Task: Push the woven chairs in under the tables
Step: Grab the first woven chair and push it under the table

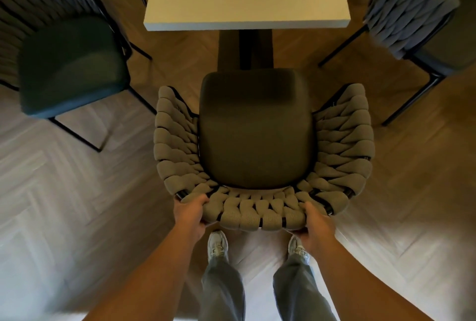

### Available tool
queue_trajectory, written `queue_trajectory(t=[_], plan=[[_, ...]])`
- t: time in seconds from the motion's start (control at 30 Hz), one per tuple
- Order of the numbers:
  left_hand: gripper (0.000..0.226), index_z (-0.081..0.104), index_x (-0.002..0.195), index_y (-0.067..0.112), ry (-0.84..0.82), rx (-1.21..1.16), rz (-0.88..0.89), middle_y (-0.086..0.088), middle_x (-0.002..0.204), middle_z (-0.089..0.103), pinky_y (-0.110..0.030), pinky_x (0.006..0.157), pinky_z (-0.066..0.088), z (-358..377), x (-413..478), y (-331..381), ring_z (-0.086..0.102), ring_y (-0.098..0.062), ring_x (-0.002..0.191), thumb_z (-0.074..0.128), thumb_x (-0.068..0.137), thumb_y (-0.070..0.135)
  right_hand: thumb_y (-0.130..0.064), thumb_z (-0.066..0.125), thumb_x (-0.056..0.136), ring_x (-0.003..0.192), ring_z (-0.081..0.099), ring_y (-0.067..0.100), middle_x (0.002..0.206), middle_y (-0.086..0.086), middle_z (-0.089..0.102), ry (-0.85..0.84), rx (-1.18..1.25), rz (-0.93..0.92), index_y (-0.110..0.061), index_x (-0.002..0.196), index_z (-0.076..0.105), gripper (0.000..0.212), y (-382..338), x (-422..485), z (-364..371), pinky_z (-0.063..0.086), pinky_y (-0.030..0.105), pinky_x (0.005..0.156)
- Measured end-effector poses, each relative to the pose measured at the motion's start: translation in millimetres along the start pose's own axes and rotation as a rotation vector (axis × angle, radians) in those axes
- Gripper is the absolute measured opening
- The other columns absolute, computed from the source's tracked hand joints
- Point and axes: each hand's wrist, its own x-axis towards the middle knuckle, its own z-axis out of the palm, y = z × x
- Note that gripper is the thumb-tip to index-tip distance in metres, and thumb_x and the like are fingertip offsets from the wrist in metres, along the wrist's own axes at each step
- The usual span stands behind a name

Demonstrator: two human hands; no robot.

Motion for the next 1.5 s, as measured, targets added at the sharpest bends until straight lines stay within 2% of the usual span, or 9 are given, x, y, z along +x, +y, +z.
queue_trajectory(t=[0.17,0.37,0.57,0.8,0.9,1.03,1.27,1.43,1.5], plan=[[0.074,0.049,0.133,0.033,-0.007,0.013,0.006,-0.006,0.108,0.060,-0.052,0.049,0.057,-10,7,22,0.063,-0.034,0.090,0.074,0.076,-0.007,-0.006,0.067,0.089,0.095,0.068,0.037,0.103,0.015,0.070,0.011,0.018,-0.023,-0.020,0.116,0.061,0.031,14,-1,18,0.060,0.061,0.070],[0.063,0.049,0.118,0.037,-0.038,0.054,0.010,-0.004,0.101,0.059,-0.050,0.048,0.057,-23,10,37,0.064,-0.033,0.087,0.074,0.079,-0.006,-0.007,0.066,0.090,0.101,0.068,0.041,0.116,0.021,0.068,0.008,0.007,-0.012,-0.013,0.126,0.059,0.038,29,-5,33,0.056,0.068,0.078],[0.073,0.048,0.135,0.033,-0.048,0.086,0.034,-0.010,0.120,0.059,-0.058,0.059,0.059,-32,10,40,0.063,-0.037,0.099,0.074,0.079,-0.006,-0.009,0.063,0.093,0.100,0.068,0.038,0.114,0.018,0.069,-0.063,-0.010,0.008,-0.017,0.129,0.058,0.037,33,-13,32,0.061,0.056,0.067],[0.072,0.047,0.129,0.039,-0.174,0.138,0.053,-0.013,0.126,0.060,-0.067,0.067,0.056,-55,6,49,0.066,-0.043,0.101,0.086,0.075,0.015,-0.044,0.068,0.090,0.108,0.065,0.041,0.117,0.014,0.067,-0.129,-0.001,-0.005,-0.024,0.129,0.056,0.045,22,-20,22,0.057,0.065,0.080],[0.081,0.044,0.130,0.041,-0.227,0.173,0.076,-0.014,0.127,0.060,-0.068,0.068,0.056,-59,7,56,0.067,-0.046,0.101,0.090,0.068,0.016,-0.033,0.074,0.088,0.097,0.066,0.039,0.104,0.013,0.066,0.005,-0.007,-0.040,-0.021,0.121,0.055,0.040,6,-12,13,0.058,0.061,0.076],[0.073,0.041,0.130,0.034,-0.217,0.281,0.095,-0.019,0.125,0.059,-0.063,0.063,0.058,-53,8,57,0.069,-0.046,0.094,0.081,0.078,0.002,-0.011,0.065,0.092,0.103,0.064,0.046,0.120,0.020,0.063,0.059,-0.161,-0.133,-0.021,0.122,0.057,0.033,-4,-2,12,0.055,0.070,0.077],[0.070,0.040,0.132,0.029,-0.179,0.310,0.076,-0.021,0.123,0.058,-0.058,0.058,0.059,-54,1,45,0.069,-0.046,0.090,0.076,0.080,-0.001,-0.010,0.065,0.090,0.103,0.064,0.045,0.120,0.018,0.064,0.098,-0.206,-0.153,-0.023,0.118,0.058,0.032,2,1,0,0.054,0.071,0.078],[0.069,0.040,0.127,0.030,-0.188,0.304,0.100,-0.016,0.114,0.060,-0.058,0.059,0.059,-62,-10,37,0.069,-0.043,0.088,0.077,0.079,-0.002,-0.011,0.063,0.091,0.104,0.064,0.045,0.119,0.021,0.063,0.076,-0.228,-0.148,-0.026,0.099,0.059,0.018,9,-7,-8,0.054,0.068,0.084],[0.067,0.041,0.124,0.031,-0.190,0.295,0.118,-0.014,0.112,0.061,-0.057,0.059,0.059,-64,-11,35,0.071,-0.042,0.087,0.079,0.078,0.000,-0.014,0.068,0.091,0.102,0.066,0.044,0.118,0.020,0.064,0.041,-0.198,-0.146,-0.022,0.108,0.060,0.020,9,-11,-11,0.056,0.068,0.079]])
